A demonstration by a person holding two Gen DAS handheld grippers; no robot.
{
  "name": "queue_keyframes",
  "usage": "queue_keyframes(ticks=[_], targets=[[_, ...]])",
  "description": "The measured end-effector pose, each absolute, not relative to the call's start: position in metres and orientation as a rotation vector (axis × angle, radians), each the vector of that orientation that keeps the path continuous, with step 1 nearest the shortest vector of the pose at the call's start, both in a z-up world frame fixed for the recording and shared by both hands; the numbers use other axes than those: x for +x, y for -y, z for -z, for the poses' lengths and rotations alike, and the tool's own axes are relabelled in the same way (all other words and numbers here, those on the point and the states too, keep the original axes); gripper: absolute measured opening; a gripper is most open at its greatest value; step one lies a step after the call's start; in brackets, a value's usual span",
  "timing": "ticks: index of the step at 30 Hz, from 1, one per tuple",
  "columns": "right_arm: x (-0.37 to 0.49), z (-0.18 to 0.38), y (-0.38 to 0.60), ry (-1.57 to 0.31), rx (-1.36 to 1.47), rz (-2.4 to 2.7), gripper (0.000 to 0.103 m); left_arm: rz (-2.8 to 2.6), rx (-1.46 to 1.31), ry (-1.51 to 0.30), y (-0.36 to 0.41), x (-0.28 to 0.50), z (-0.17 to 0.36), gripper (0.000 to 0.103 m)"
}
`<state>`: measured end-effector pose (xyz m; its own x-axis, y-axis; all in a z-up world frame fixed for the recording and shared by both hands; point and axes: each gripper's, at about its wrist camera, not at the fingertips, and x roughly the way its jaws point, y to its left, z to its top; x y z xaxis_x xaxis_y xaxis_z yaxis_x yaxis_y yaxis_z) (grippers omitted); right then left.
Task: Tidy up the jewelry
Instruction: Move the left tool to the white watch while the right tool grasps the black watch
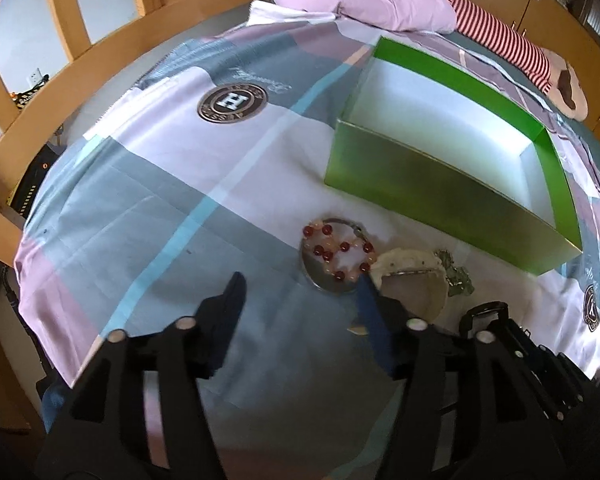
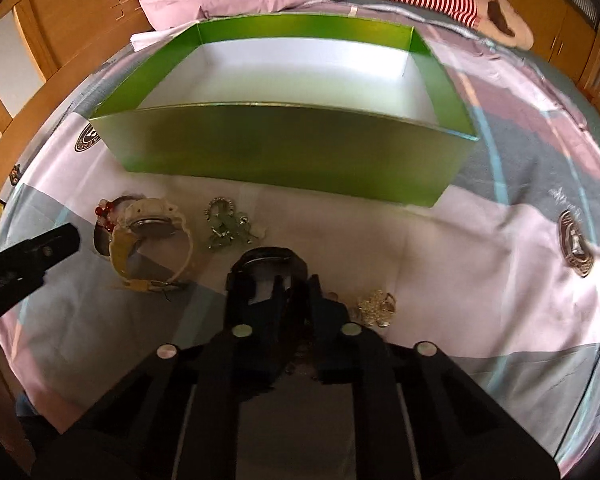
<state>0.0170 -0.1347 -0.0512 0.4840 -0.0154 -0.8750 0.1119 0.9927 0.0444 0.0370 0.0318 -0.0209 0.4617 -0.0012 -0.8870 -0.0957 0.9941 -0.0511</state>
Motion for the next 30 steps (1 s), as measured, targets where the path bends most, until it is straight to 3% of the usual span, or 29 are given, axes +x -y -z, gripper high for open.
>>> queue_keyframes(ticks=[3,5,7,13,16,20,21,22,24,30], targets=[[0.011,0.048,0.138,-1.052,0.106,0.089,0.009,-0.012,-0.103,-1.109,-0.021,0.04,0.025,0.061],[0.009,0.047,0.139,-1.049,0.093,0.102,0.008,0.027,-0.065,-1.142,-0.009,0.044,0.033,0.052],[0.005,0.045,0.14,-1.051,0.097,0.107,0.008,0.041,-0.02,-1.17,0.002,0.045,0.04,0.035],[-0.005,0.049,0.145,-1.049,0.101,0.128,0.008,0.055,0.056,-1.18,0.013,0.044,0.049,0.012],[-0.009,0.049,0.148,-1.049,0.108,0.138,0.008,0.064,0.056,-1.185,0.012,0.043,0.049,0.009],[-0.012,0.05,0.152,-1.05,0.123,0.151,0.008,0.081,0.052,-1.176,0.011,0.041,0.046,0.009],[-0.013,0.05,0.154,-1.051,0.127,0.155,0.008,0.079,0.057,-1.174,0.011,0.041,0.046,0.014],[-0.014,0.051,0.155,-1.052,0.13,0.157,0.008,0.074,0.058,-1.173,0.011,0.041,0.045,0.034],[-0.014,0.051,0.156,-1.051,0.136,0.16,0.009,0.048,0.065,-1.156,0.011,0.041,0.043,0.057],[-0.015,0.051,0.156,-1.051,0.137,0.16,0.009,0.064,0.071,-1.175,0.016,0.047,0.047,0.058]])
